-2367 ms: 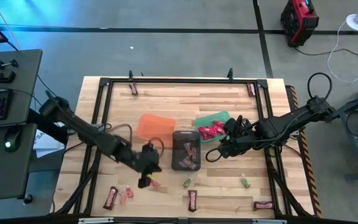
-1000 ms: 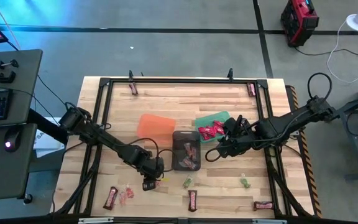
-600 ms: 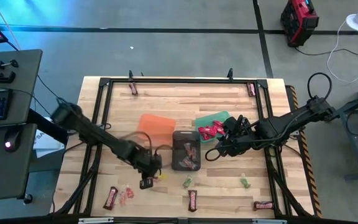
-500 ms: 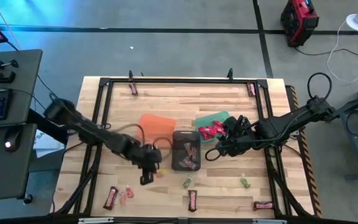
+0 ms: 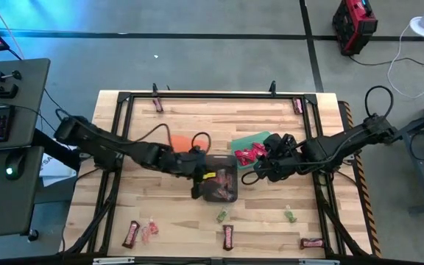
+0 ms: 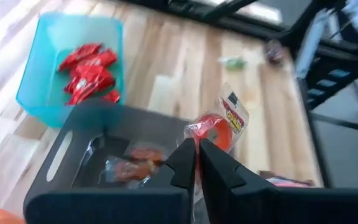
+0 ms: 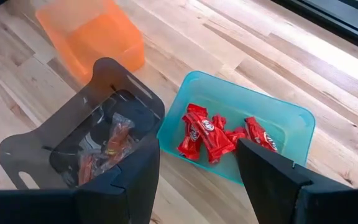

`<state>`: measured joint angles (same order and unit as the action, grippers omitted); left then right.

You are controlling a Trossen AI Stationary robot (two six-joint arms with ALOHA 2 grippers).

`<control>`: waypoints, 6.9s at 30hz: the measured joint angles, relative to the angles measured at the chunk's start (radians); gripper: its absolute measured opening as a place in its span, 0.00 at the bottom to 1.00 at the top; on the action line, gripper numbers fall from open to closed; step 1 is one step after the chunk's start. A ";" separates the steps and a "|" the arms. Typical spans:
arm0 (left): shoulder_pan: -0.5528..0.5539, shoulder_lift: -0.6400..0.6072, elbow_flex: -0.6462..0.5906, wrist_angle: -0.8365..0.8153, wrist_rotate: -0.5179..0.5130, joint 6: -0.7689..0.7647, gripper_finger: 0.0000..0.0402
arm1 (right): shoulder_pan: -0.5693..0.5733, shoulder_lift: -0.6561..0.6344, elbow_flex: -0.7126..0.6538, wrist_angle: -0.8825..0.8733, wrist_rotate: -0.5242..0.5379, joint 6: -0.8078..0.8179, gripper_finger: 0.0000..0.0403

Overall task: Sort candy by brand, put in halloween buckets
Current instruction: Put the red gummy into the black bin, then put the green gummy into the black bin

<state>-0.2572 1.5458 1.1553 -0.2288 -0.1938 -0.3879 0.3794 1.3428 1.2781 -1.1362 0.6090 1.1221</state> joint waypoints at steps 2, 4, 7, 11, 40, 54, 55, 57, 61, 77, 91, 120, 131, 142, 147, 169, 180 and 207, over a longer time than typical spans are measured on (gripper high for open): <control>0.011 0.037 0.000 0.021 0.000 0.000 0.06 | 0.000 0.000 0.000 0.003 0.000 0.000 0.51; 0.022 0.068 0.000 0.030 0.004 -0.005 0.09 | 0.000 0.000 0.000 0.014 -0.002 0.000 0.51; 0.036 0.097 0.000 0.038 0.035 -0.021 0.17 | 0.000 0.000 0.000 0.024 -0.008 0.000 0.51; 0.042 0.092 0.000 0.030 0.037 -0.025 0.29 | 0.000 0.000 0.000 0.026 -0.018 0.000 0.51; -0.596 -0.102 -0.319 -0.390 0.166 -0.181 0.42 | 0.000 0.000 0.000 0.034 -0.058 -0.029 0.51; -0.594 -0.083 -0.358 -0.270 0.204 0.226 0.42 | 0.000 0.000 0.000 0.035 -0.055 -0.023 0.51; -0.594 -0.073 -0.358 -0.270 0.204 0.248 0.42 | 0.000 0.000 0.000 0.035 -0.055 -0.023 0.51; -0.594 -0.049 -0.358 -0.266 0.204 0.285 0.42 | 0.000 0.000 0.000 0.036 -0.055 -0.023 0.51; -0.595 -0.005 -0.358 -0.268 0.208 0.320 0.42 | 0.000 0.000 0.000 0.036 -0.055 0.003 0.51; -0.593 0.086 -0.351 -0.265 0.205 0.346 0.35 | 0.000 0.000 0.000 0.038 -0.060 0.003 0.51; -0.441 -0.141 -0.332 -0.476 0.111 0.249 0.04 | 0.000 0.000 0.000 0.036 -0.059 -0.004 0.51; -0.041 0.220 0.151 -0.178 -0.052 0.370 0.46 | 0.000 0.001 0.000 0.063 0.012 0.023 0.51; -0.077 -0.153 -0.026 -0.407 -0.075 0.030 0.57 | 0.171 0.058 0.000 -0.053 -0.358 0.160 0.51; -0.192 -0.439 -0.328 -0.161 -0.350 -0.389 0.57 | 0.366 0.242 -0.163 0.052 -0.697 0.618 0.51; -0.208 -0.442 -0.331 -0.153 -0.368 -0.387 0.57 | 0.359 0.195 -0.300 0.165 -0.725 0.676 0.51; -0.208 -0.439 -0.331 -0.156 -0.371 -0.385 0.57 | 0.346 0.190 -0.552 0.557 -0.791 0.708 0.36; -0.208 -0.439 -0.331 -0.157 -0.429 -0.333 0.57 | 0.288 0.190 -0.302 0.286 -0.674 0.514 0.02; -0.208 -0.439 -0.332 -0.158 -0.446 -0.341 0.57 | -0.099 0.252 -0.212 1.118 -0.376 -0.242 0.21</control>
<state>-0.4652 1.1072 0.8234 -0.3872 -0.6403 -0.7288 0.2805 1.5952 1.0665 -0.0181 0.2326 0.8804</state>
